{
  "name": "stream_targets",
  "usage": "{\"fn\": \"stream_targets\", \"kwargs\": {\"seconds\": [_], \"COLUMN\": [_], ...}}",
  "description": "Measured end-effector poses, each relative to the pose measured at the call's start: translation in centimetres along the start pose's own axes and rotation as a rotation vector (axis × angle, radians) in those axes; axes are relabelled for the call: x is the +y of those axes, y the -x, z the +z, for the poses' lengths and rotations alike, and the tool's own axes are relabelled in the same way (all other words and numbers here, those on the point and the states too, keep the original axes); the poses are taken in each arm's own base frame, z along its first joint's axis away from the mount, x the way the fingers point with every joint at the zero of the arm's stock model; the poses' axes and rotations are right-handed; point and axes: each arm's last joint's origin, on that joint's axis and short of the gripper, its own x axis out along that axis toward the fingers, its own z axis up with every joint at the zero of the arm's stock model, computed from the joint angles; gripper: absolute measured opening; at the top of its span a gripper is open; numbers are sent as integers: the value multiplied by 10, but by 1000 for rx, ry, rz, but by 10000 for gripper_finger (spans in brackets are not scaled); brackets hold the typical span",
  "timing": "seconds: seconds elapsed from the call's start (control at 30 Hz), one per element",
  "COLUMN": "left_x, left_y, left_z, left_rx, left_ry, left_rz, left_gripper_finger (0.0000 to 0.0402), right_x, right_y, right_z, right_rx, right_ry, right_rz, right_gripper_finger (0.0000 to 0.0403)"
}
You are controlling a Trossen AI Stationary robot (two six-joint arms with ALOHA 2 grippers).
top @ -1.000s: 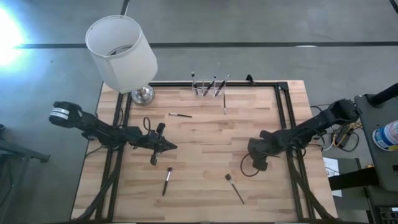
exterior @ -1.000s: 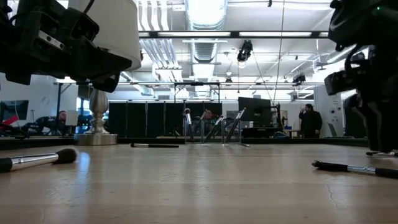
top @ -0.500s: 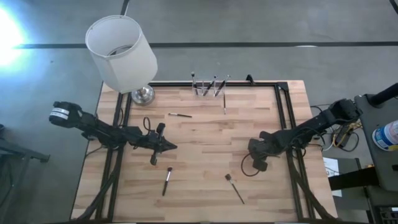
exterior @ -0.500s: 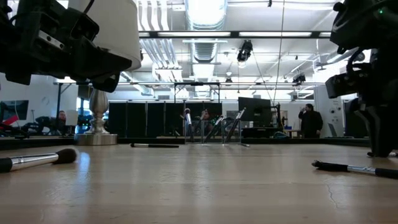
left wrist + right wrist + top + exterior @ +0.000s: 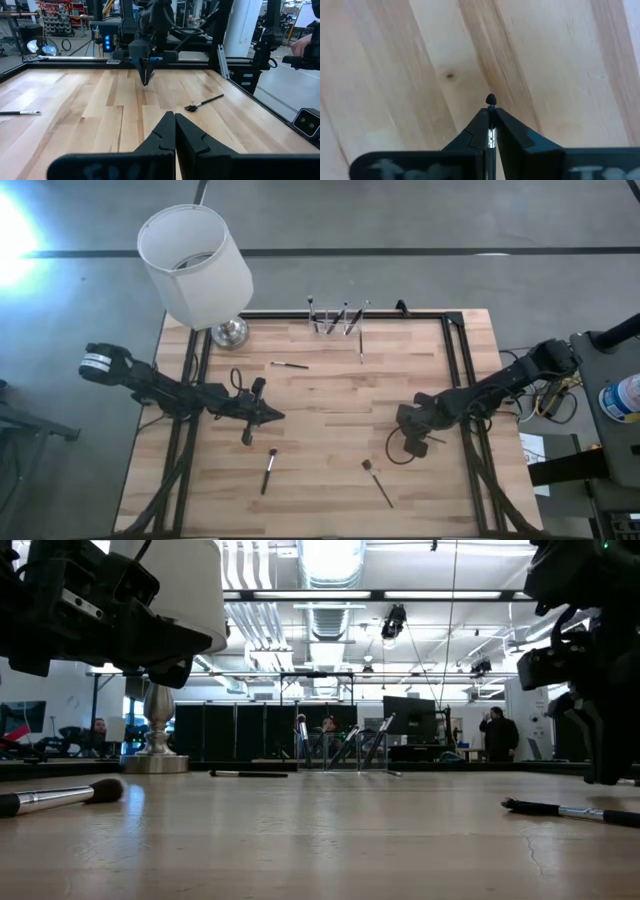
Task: Put items in baskets/containers
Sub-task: Put the eyeshadow brush into the transparent organizer
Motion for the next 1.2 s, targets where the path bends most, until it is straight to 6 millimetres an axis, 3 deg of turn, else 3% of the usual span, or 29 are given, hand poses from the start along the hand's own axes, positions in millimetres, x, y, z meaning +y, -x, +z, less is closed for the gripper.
{"fn": "stream_targets", "kwargs": {"seconds": [0.57,1.0,1.2], "left_x": [0,0,0], "left_y": [0,0,0], "left_z": [0,0,0], "left_rx": [0,0,0], "left_ry": [3,4,4], "left_rz": [0,1,0], "left_gripper_finger": [0,0,0], "right_x": [11,16,23], "right_y": [17,23,31], "right_z": [19,38,52], "right_rx": [-109,-441,-601], "right_ry": [16,-38,25], "right_rz": [1,-126,-78], "right_gripper_finger": [8,8,8]}}
